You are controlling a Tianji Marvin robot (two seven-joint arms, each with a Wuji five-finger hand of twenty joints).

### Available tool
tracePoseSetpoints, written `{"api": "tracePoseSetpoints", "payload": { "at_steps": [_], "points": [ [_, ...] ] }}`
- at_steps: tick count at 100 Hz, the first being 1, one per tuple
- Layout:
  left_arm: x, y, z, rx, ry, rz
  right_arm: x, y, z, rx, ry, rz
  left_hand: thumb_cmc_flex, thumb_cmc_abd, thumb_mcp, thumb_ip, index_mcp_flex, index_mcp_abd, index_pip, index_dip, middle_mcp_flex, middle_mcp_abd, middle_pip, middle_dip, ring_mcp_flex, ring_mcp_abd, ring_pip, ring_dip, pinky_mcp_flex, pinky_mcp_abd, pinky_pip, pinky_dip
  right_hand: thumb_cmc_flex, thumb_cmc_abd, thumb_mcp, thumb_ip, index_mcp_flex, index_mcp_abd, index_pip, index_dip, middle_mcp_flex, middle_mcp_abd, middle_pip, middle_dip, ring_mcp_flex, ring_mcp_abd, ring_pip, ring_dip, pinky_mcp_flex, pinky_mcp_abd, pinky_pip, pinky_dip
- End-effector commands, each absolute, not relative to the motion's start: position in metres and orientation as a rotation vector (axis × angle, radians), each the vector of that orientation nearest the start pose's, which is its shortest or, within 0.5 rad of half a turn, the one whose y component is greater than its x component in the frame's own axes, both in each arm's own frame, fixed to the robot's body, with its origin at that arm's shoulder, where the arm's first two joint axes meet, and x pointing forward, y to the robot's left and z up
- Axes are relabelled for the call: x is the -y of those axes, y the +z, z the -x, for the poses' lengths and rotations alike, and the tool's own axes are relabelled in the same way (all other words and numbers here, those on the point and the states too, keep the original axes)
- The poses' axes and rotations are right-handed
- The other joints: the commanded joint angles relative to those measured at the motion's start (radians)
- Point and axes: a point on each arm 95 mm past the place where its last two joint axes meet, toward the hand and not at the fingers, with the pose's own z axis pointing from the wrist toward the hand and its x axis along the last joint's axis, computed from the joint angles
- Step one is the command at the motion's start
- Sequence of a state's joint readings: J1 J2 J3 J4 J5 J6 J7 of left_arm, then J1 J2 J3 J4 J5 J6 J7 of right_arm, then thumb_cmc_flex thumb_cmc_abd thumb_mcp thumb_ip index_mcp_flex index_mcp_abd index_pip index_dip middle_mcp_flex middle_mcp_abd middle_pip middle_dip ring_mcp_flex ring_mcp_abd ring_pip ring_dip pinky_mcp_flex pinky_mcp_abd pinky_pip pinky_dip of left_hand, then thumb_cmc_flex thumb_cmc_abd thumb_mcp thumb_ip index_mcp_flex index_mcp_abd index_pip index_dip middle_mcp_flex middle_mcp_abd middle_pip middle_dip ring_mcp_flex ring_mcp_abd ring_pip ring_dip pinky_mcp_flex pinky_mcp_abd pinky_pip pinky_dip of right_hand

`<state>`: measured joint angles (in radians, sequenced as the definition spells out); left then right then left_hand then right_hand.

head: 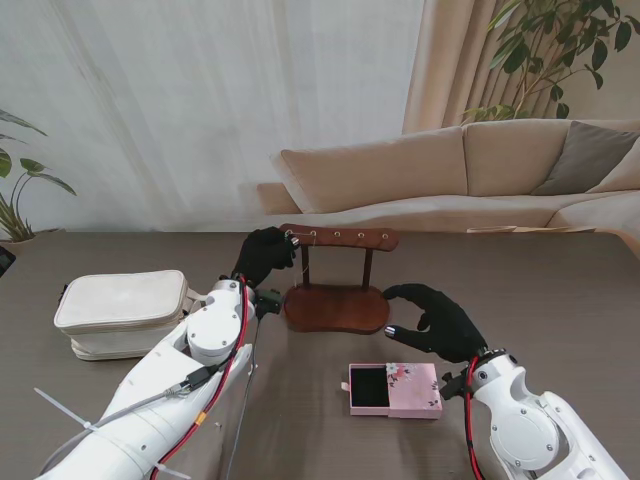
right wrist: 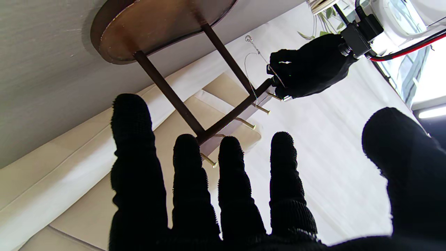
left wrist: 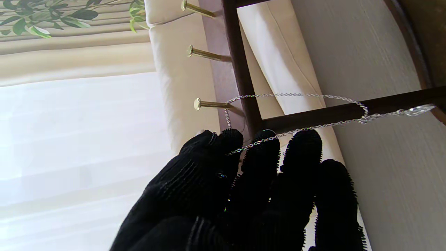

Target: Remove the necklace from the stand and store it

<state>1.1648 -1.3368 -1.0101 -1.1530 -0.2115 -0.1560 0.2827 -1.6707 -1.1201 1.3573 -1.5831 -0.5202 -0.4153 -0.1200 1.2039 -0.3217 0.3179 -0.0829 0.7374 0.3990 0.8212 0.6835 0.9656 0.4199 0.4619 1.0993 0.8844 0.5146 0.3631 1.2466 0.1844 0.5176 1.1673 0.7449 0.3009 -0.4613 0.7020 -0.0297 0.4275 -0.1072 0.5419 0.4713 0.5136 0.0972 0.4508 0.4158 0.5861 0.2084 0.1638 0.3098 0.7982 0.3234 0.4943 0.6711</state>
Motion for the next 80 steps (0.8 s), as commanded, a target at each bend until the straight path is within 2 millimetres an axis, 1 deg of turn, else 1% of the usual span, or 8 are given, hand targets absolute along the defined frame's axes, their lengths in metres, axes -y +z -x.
{"api": "tracePoseSetpoints", "payload": {
  "at_steps": [1, 41, 63, 67, 70, 72, 76, 80],
  "points": [
    [0.072, -0.304, -0.506, -0.365, -2.289, 2.108, 0.023, -0.319, -0.374, 1.466, -2.609, 1.764, 0.042, 0.037, -0.014, -0.001, -0.002, -0.043, 0.048, 0.016, -0.015, -0.012, 0.025, 0.012, 0.066, 0.097, 0.036, 0.022, 0.003, -0.074, 0.107, 0.056, 0.017, 0.028, -0.053, 0.011, 0.015, -0.017, -0.010, -0.034, 0.019, -0.005, -0.012, -0.017, 0.016, -0.005, -0.007, -0.004, -0.588, 0.013, -0.027, 0.035],
    [0.064, -0.298, -0.500, -0.362, -2.280, 2.111, 0.022, -0.319, -0.373, 1.471, -2.596, 1.766, 0.041, 0.038, -0.011, -0.004, -0.010, -0.024, 0.064, 0.018, -0.013, -0.003, 0.087, 0.040, 0.112, 0.103, 0.064, 0.042, 0.028, -0.056, 0.128, 0.075, 0.018, 0.031, -0.056, 0.011, 0.013, -0.017, -0.012, -0.034, 0.019, -0.004, -0.013, -0.017, 0.016, -0.004, -0.008, -0.004, -0.589, 0.013, -0.027, 0.035],
    [0.060, -0.294, -0.498, -0.358, -2.275, 2.100, 0.022, -0.319, -0.373, 1.475, -2.588, 1.767, 0.040, 0.037, -0.009, -0.004, -0.011, -0.023, 0.068, 0.017, -0.012, -0.003, 0.114, 0.048, 0.123, 0.098, 0.089, 0.060, 0.040, -0.050, 0.134, 0.087, 0.018, 0.033, -0.057, 0.011, 0.012, -0.017, -0.013, -0.034, 0.019, -0.005, -0.013, -0.017, 0.016, -0.006, -0.008, -0.004, -0.589, 0.012, -0.027, 0.035],
    [0.059, -0.294, -0.498, -0.359, -2.275, 2.097, 0.021, -0.319, -0.373, 1.476, -2.586, 1.767, 0.038, 0.036, -0.009, -0.005, -0.010, -0.023, 0.069, 0.015, -0.014, -0.003, 0.122, 0.049, 0.108, 0.082, 0.140, 0.097, 0.044, -0.049, 0.136, 0.095, 0.019, 0.033, -0.057, 0.011, 0.013, -0.016, -0.013, -0.034, 0.019, -0.004, -0.013, -0.017, 0.015, -0.005, -0.009, -0.004, -0.590, 0.013, -0.028, 0.035],
    [0.059, -0.293, -0.498, -0.359, -2.276, 2.096, 0.021, -0.319, -0.373, 1.476, -2.585, 1.767, 0.038, 0.036, -0.007, -0.005, -0.010, -0.021, 0.070, 0.014, -0.014, 0.000, 0.125, 0.047, 0.076, 0.057, 0.218, 0.154, 0.045, -0.047, 0.134, 0.101, 0.019, 0.033, -0.057, 0.011, 0.013, -0.016, -0.013, -0.034, 0.020, -0.004, -0.013, -0.017, 0.016, -0.005, -0.008, -0.004, -0.590, 0.013, -0.028, 0.035],
    [0.059, -0.293, -0.498, -0.360, -2.277, 2.095, 0.021, -0.319, -0.373, 1.477, -2.584, 1.767, 0.038, 0.036, -0.006, -0.005, -0.009, -0.021, 0.070, 0.014, -0.014, 0.000, 0.127, 0.047, 0.045, 0.029, 0.296, 0.209, 0.047, -0.048, 0.134, 0.105, 0.018, 0.034, -0.058, 0.011, 0.012, -0.016, -0.013, -0.034, 0.019, -0.005, -0.013, -0.017, 0.015, -0.006, -0.009, -0.004, -0.590, 0.012, -0.028, 0.035],
    [0.058, -0.292, -0.498, -0.364, -2.279, 2.092, 0.021, -0.319, -0.373, 1.478, -2.582, 1.767, 0.037, 0.035, -0.005, -0.005, -0.009, -0.021, 0.070, 0.014, -0.012, -0.002, 0.132, 0.050, 0.012, -0.007, 0.385, 0.272, 0.050, -0.047, 0.135, 0.110, 0.019, 0.034, -0.058, 0.011, 0.012, -0.017, -0.013, -0.034, 0.018, -0.005, -0.013, -0.017, 0.014, -0.004, -0.009, -0.004, -0.590, 0.012, -0.028, 0.035],
    [0.059, -0.291, -0.498, -0.370, -2.282, 2.089, 0.021, -0.320, -0.373, 1.478, -2.581, 1.768, 0.036, 0.035, -0.004, -0.005, -0.010, -0.022, 0.070, 0.014, -0.012, -0.002, 0.135, 0.052, 0.001, -0.025, 0.422, 0.297, 0.053, -0.047, 0.136, 0.113, 0.019, 0.034, -0.058, 0.011, 0.013, -0.017, -0.013, -0.033, 0.018, -0.004, -0.014, -0.017, 0.015, -0.004, -0.009, -0.004, -0.590, 0.012, -0.027, 0.035]
  ]
}}
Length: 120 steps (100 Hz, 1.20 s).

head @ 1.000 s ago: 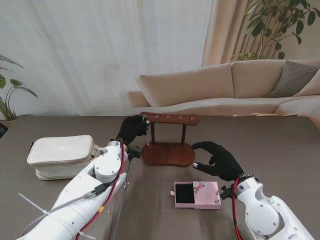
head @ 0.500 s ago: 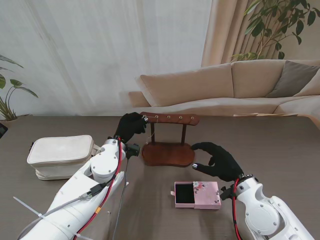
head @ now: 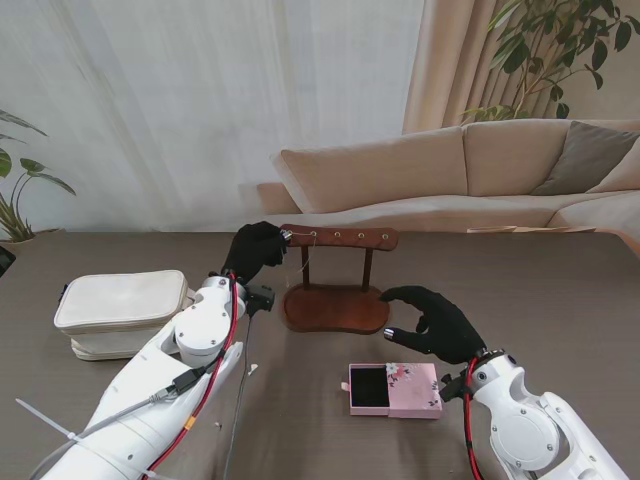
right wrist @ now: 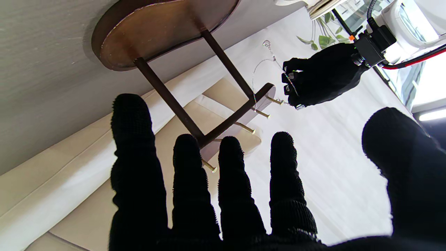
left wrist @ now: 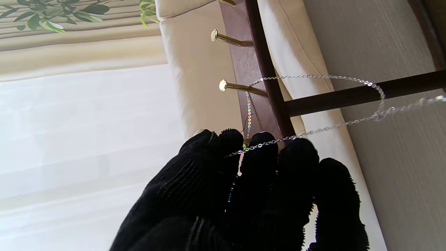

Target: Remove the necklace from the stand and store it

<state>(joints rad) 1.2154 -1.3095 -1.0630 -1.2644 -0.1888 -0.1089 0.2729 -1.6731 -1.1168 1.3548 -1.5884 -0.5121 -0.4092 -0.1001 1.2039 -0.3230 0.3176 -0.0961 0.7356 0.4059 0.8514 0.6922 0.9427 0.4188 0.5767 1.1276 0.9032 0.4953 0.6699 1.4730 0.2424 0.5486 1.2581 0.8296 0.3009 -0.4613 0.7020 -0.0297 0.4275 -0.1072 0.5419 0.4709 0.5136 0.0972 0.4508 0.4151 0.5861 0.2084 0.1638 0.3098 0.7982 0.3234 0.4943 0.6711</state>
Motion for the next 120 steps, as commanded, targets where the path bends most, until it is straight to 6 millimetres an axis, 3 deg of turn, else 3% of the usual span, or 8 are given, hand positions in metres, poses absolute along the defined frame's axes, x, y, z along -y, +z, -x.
{"api": "tracePoseSetpoints", "payload": {
  "at_steps": [1, 49, 120],
  "points": [
    [0.059, -0.291, -0.498, -0.371, -2.282, 2.088, 0.021, -0.320, -0.373, 1.478, -2.580, 1.768, 0.037, 0.036, -0.004, 0.008, -0.008, -0.029, 0.040, 0.006, 0.011, -0.002, 0.021, 0.024, -0.018, -0.007, 0.119, 0.073, -0.005, -0.078, 0.046, 0.028, 0.019, 0.034, -0.058, 0.011, 0.013, -0.017, -0.013, -0.033, 0.018, -0.004, -0.013, -0.016, 0.015, -0.004, -0.009, -0.004, -0.590, 0.012, -0.027, 0.035],
    [0.064, -0.281, -0.500, -0.431, -2.322, 2.058, 0.021, -0.320, -0.373, 1.478, -2.571, 1.770, 0.032, 0.034, -0.002, 0.007, -0.005, -0.031, 0.046, 0.005, 0.017, -0.006, 0.069, 0.052, -0.035, -0.070, 0.286, 0.097, 0.019, -0.077, 0.069, 0.064, 0.020, 0.037, -0.061, 0.011, 0.012, -0.017, -0.015, -0.033, 0.019, -0.003, -0.014, -0.016, 0.016, -0.004, -0.009, -0.004, -0.591, 0.010, -0.028, 0.036],
    [0.071, -0.271, -0.508, -0.488, -2.363, 2.046, 0.020, -0.321, -0.373, 1.480, -2.563, 1.767, 0.031, 0.033, 0.001, 0.007, -0.004, -0.031, 0.047, 0.005, 0.019, -0.005, 0.070, 0.049, -0.030, -0.069, 0.302, 0.097, 0.028, -0.071, 0.071, 0.075, 0.021, 0.038, -0.062, 0.011, 0.011, -0.017, -0.017, -0.032, 0.019, -0.005, -0.015, -0.016, 0.016, -0.004, -0.009, -0.003, -0.593, 0.010, -0.029, 0.037]
  ]
}}
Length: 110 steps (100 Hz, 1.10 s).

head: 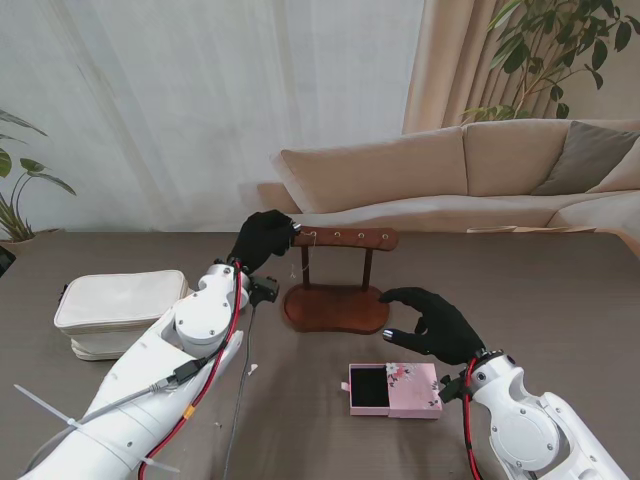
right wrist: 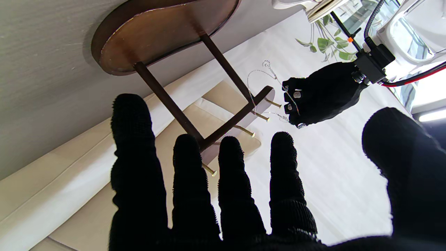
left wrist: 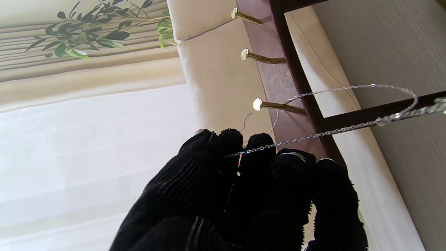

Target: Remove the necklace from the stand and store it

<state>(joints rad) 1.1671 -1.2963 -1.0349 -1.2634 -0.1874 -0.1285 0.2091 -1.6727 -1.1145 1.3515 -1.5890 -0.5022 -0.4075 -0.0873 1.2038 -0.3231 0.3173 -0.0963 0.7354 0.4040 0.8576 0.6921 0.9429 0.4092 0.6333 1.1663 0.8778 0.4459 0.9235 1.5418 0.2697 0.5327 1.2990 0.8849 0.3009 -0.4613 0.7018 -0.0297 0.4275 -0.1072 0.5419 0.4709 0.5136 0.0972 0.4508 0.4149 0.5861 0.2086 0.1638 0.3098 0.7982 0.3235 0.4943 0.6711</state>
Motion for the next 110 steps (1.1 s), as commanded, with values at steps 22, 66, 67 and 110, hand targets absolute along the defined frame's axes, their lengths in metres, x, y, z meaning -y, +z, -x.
{"api": "tracePoseSetpoints", "payload": {
  "at_steps": [22, 66, 67, 110],
  "points": [
    [0.074, -0.267, -0.512, -0.494, -2.372, 2.048, 0.021, -0.321, -0.374, 1.479, -2.561, 1.766, 0.031, 0.032, 0.002, 0.007, -0.004, -0.027, 0.039, 0.004, 0.020, 0.005, 0.009, 0.006, 0.000, -0.014, 0.041, 0.028, 0.004, -0.052, 0.029, 0.021, 0.020, 0.039, -0.063, 0.011, 0.011, -0.017, -0.018, -0.032, 0.018, -0.005, -0.016, -0.015, 0.015, -0.005, -0.009, -0.003, -0.593, 0.011, -0.029, 0.037],
    [0.082, -0.259, -0.522, -0.512, -2.388, 2.061, 0.020, -0.321, -0.374, 1.481, -2.554, 1.763, 0.032, 0.031, 0.005, 0.007, -0.002, -0.026, 0.037, 0.004, 0.023, 0.005, 0.003, 0.000, 0.007, -0.004, 0.019, 0.028, 0.005, -0.048, 0.026, 0.021, 0.020, 0.039, -0.063, 0.011, 0.011, -0.017, -0.018, -0.032, 0.018, -0.005, -0.016, -0.015, 0.017, -0.004, -0.009, -0.003, -0.591, 0.011, -0.028, 0.038],
    [0.082, -0.259, -0.522, -0.513, -2.388, 2.061, 0.020, -0.321, -0.374, 1.481, -2.554, 1.763, 0.032, 0.031, 0.005, 0.007, -0.002, -0.026, 0.037, 0.004, 0.023, 0.005, 0.003, 0.000, 0.007, -0.004, 0.019, 0.028, 0.005, -0.048, 0.026, 0.021, 0.021, 0.040, -0.063, 0.011, 0.011, -0.017, -0.018, -0.032, 0.018, -0.005, -0.016, -0.015, 0.017, -0.004, -0.009, -0.003, -0.591, 0.010, -0.028, 0.038],
    [0.091, -0.254, -0.526, -0.563, -2.415, 2.056, 0.020, -0.321, -0.374, 1.476, -2.549, 1.764, 0.035, 0.028, 0.009, 0.008, -0.001, -0.027, 0.037, 0.006, 0.026, 0.003, 0.004, 0.008, 0.012, -0.008, 0.013, 0.028, 0.012, -0.049, 0.027, 0.020, 0.021, 0.042, -0.063, 0.011, 0.011, -0.015, -0.019, -0.031, 0.017, -0.006, -0.016, -0.015, 0.016, -0.003, -0.009, -0.003, -0.591, 0.011, -0.029, 0.038]
  ]
}}
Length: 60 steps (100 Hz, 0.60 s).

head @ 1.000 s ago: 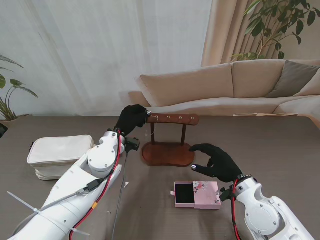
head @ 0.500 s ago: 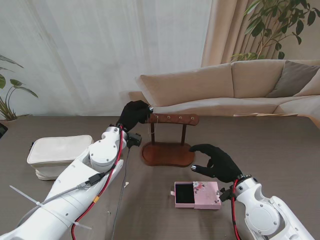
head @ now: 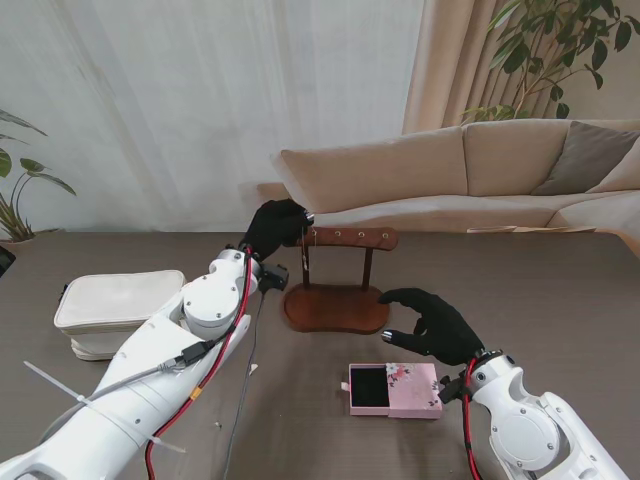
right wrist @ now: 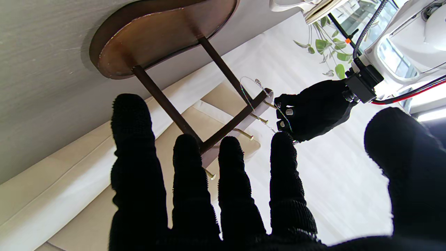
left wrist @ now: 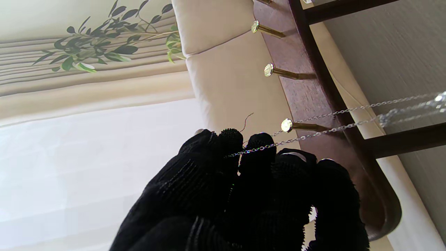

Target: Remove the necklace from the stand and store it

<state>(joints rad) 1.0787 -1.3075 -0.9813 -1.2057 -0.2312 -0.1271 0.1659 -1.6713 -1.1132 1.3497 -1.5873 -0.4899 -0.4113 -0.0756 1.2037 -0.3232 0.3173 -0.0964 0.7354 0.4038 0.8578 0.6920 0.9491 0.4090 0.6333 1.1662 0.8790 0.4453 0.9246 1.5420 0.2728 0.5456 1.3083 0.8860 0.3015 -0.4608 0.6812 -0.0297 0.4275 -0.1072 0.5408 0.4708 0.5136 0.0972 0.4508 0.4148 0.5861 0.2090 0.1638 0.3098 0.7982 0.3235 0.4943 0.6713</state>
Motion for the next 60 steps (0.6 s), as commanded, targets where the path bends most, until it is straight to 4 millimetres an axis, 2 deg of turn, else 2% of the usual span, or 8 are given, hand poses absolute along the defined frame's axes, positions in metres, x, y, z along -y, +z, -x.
{"api": "tracePoseSetpoints", "payload": {
  "at_steps": [1, 60],
  "points": [
    [0.0916, -0.2535, -0.5257, -0.564, -2.415, 2.055, 0.0202, -0.3214, -0.3736, 1.476, -2.549, 1.764, 0.035, 0.028, 0.009, 0.008, -0.001, -0.026, 0.037, 0.005, 0.020, 0.003, 0.004, 0.008, 0.011, -0.008, 0.012, 0.028, 0.010, -0.062, 0.018, 0.019, 0.020, 0.041, -0.043, 0.011, 0.011, -0.015, -0.018, -0.031, 0.017, -0.006, -0.016, -0.015, 0.016, -0.004, -0.009, -0.003, -0.591, 0.011, -0.029, 0.037],
    [0.0951, -0.2521, -0.5310, -0.636, -2.435, 2.042, 0.0195, -0.3215, -0.3730, 1.476, -2.538, 1.762, 0.040, 0.010, 0.027, 0.014, 0.010, -0.030, 0.018, -0.018, 0.022, -0.001, -0.003, 0.040, 0.013, -0.014, 0.006, 0.028, 0.015, -0.066, 0.018, 0.011, 0.020, 0.044, -0.045, 0.011, 0.017, -0.014, -0.017, -0.031, 0.016, -0.004, -0.016, -0.015, 0.017, -0.003, -0.009, -0.002, -0.589, 0.012, -0.028, 0.037]
  ]
}}
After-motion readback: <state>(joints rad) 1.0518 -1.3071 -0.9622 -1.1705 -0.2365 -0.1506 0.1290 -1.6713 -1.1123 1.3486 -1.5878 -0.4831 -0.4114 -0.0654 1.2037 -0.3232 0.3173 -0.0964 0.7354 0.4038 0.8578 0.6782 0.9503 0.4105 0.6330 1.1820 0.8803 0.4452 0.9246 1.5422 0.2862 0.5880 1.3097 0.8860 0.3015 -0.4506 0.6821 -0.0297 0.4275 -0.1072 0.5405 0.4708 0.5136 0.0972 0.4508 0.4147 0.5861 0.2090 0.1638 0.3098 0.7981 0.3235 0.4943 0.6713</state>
